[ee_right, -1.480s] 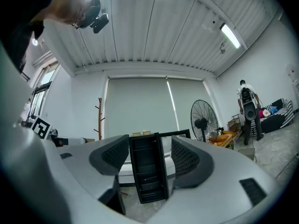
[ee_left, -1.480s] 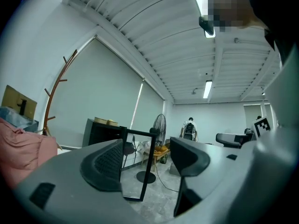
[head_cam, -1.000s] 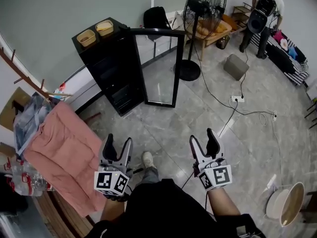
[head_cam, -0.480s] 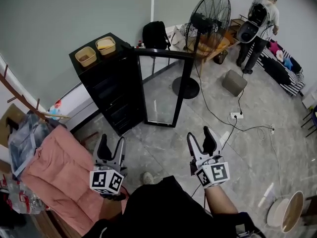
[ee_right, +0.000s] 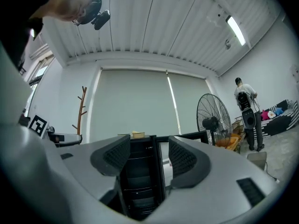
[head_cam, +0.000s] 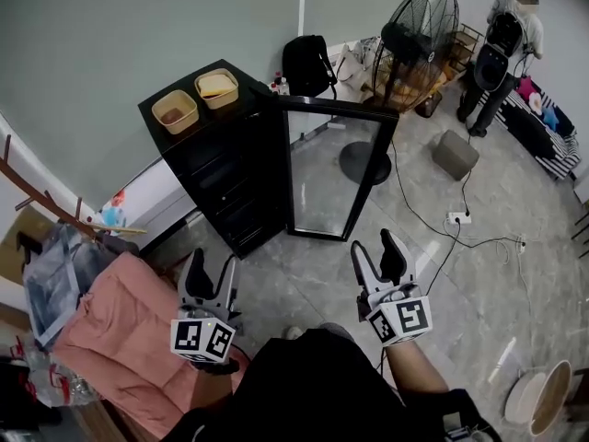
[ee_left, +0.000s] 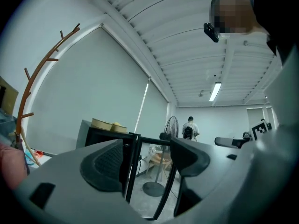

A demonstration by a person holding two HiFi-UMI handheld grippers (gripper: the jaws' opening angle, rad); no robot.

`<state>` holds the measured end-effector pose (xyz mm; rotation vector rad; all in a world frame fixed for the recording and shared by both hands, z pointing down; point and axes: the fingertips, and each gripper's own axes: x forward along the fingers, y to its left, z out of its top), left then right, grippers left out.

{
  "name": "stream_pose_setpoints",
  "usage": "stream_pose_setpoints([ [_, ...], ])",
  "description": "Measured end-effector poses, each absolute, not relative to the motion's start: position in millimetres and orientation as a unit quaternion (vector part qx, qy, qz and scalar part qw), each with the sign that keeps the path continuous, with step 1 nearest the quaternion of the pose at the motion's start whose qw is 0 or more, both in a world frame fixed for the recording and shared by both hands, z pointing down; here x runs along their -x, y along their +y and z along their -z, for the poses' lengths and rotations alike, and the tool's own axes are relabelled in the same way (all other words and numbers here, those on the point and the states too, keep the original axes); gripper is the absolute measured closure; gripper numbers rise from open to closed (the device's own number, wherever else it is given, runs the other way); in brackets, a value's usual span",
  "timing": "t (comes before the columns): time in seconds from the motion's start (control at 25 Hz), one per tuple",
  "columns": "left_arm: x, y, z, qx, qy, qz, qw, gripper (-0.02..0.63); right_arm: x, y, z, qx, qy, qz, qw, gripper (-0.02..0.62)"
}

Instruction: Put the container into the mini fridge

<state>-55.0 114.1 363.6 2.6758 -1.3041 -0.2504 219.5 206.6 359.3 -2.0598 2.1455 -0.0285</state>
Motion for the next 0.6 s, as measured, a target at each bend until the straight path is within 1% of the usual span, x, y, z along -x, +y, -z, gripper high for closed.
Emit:
stream_pose_setpoints([
  [0.24,69,90,-375,-0.883,-0.454,0.081,0.092,0.288,-209,169,-367,0.676,0.733,0.019,0.073,0.333],
  [0.36,74,75,-377,-0.875,-0.468,0.080,0.090,0.288,-208,143,-367,0.667,0.741,0.015,0.077,0.354],
  [0.6,92,25,-367,-0.854,-0.508,0.086,0.074,0.288,-196,56,-360,0.628,0.773,0.013,0.089,0.362],
])
